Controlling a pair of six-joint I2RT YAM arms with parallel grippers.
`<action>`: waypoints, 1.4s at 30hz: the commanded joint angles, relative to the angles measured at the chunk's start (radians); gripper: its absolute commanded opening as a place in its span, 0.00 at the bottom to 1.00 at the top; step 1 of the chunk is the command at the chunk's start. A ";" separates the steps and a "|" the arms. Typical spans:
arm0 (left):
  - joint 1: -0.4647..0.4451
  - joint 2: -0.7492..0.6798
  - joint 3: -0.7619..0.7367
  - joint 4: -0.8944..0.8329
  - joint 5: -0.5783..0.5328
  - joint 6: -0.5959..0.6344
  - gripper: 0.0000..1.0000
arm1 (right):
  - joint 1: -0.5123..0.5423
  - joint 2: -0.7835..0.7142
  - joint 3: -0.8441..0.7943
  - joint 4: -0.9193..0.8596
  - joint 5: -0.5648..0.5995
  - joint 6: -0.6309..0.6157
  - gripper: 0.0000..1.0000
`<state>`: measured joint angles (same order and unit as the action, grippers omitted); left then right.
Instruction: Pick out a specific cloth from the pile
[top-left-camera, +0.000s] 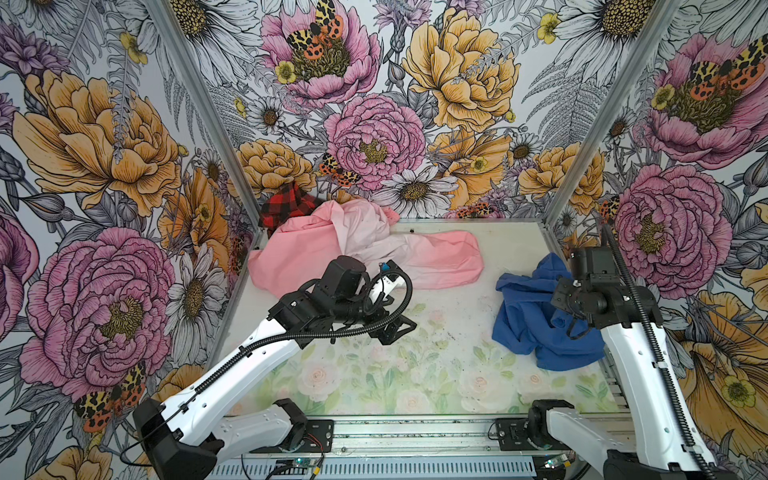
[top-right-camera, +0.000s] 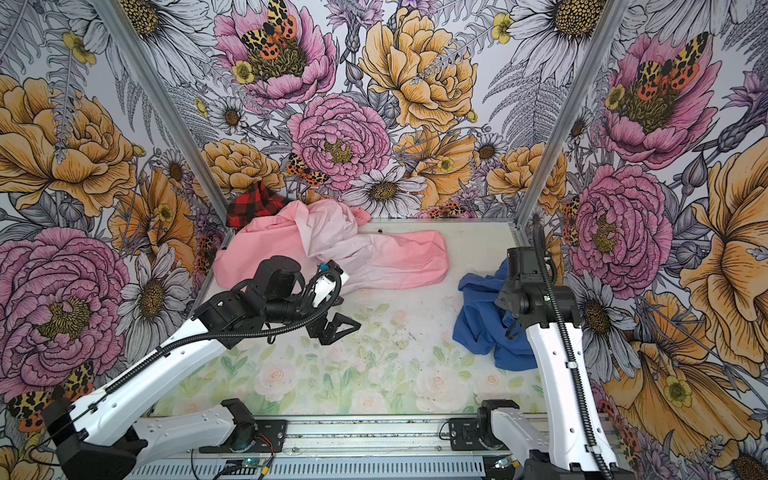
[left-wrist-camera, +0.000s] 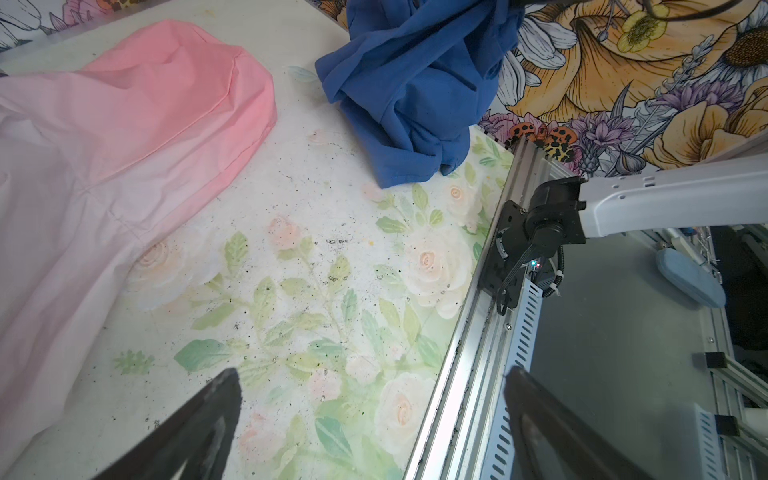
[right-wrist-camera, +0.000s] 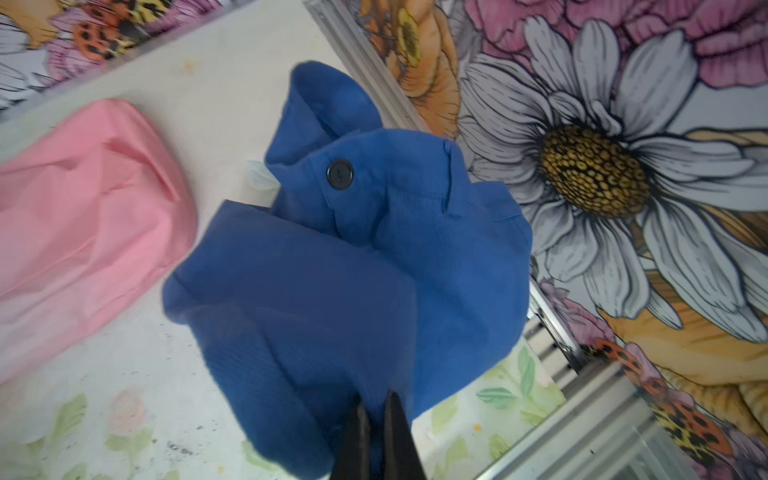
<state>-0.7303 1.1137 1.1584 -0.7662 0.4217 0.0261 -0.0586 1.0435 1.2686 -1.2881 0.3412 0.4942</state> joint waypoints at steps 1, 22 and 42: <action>-0.005 0.006 0.026 0.036 0.039 0.024 0.99 | -0.057 0.061 -0.035 -0.057 0.050 -0.034 0.00; 0.000 -0.005 0.106 0.002 0.034 0.035 0.99 | -0.157 0.746 -0.085 0.040 0.009 -0.079 0.51; -0.044 0.056 0.087 0.037 0.031 0.038 0.99 | 0.310 0.406 0.085 0.051 0.059 0.031 0.97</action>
<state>-0.7670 1.1721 1.2465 -0.7578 0.4465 0.0551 0.1936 1.3621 1.4307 -1.2797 0.3294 0.4675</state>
